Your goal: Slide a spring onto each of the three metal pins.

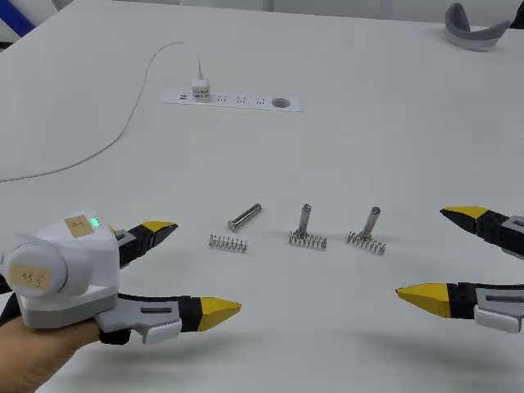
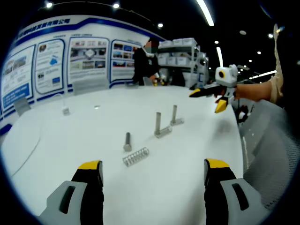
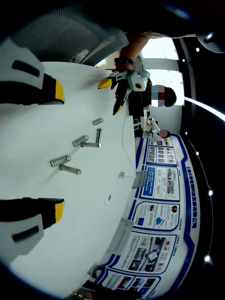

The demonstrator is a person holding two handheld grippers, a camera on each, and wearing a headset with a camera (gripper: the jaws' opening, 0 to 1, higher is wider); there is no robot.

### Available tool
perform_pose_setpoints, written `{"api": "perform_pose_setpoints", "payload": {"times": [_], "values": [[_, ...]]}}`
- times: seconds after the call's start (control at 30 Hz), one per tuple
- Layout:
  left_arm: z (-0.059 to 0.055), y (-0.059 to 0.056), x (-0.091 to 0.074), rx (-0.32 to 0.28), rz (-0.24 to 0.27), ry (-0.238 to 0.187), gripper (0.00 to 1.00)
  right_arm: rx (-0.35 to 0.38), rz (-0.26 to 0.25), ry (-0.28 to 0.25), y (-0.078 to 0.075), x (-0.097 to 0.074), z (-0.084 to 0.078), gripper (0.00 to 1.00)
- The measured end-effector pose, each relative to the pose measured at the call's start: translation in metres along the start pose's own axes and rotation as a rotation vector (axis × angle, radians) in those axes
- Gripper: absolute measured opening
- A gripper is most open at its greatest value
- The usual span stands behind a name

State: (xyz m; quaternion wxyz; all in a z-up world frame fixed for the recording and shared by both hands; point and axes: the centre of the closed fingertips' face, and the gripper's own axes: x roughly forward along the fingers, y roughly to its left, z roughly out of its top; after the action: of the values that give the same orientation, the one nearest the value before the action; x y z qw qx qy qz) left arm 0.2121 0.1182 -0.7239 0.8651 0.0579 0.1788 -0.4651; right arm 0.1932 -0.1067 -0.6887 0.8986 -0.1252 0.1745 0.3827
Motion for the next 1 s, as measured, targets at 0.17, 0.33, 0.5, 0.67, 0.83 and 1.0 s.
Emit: {"api": "perform_pose_setpoints", "payload": {"times": [0.17, 0.33, 0.5, 0.67, 0.83, 1.0], "values": [[0.0022, 0.0014, -0.0007, -0.004, 0.003, -0.005, 0.9, 0.0, 0.0, 0.002, -0.0002, -0.0002, -0.0001, 0.83], [0.0022, 0.0036, -0.0008, -0.002, 0.005, -0.004, 0.89, 0.001, -0.001, 0.004, 0.0004, -0.0009, 0.0006, 0.83], [0.0032, 0.0058, -0.0012, 0.001, 0.008, -0.004, 0.89, -0.005, -0.007, -0.007, 0.0002, -0.0029, 0.0071, 0.83], [0.0037, 0.0072, -0.0007, -0.001, 0.01, -0.006, 0.88, -0.003, -0.009, -0.002, 0.0006, -0.0024, 0.0059, 0.83], [0.004, 0.0077, -0.0002, 0.0, 0.01, -0.004, 0.88, 0.0, -0.01, 0.0, 0.0005, -0.0021, 0.0049, 0.83], [0.005, 0.0089, 0.0006, 0.0, 0.009, -0.006, 0.87, 0.004, -0.013, -0.003, -0.0007, -0.0027, 0.0059, 0.83]]}}
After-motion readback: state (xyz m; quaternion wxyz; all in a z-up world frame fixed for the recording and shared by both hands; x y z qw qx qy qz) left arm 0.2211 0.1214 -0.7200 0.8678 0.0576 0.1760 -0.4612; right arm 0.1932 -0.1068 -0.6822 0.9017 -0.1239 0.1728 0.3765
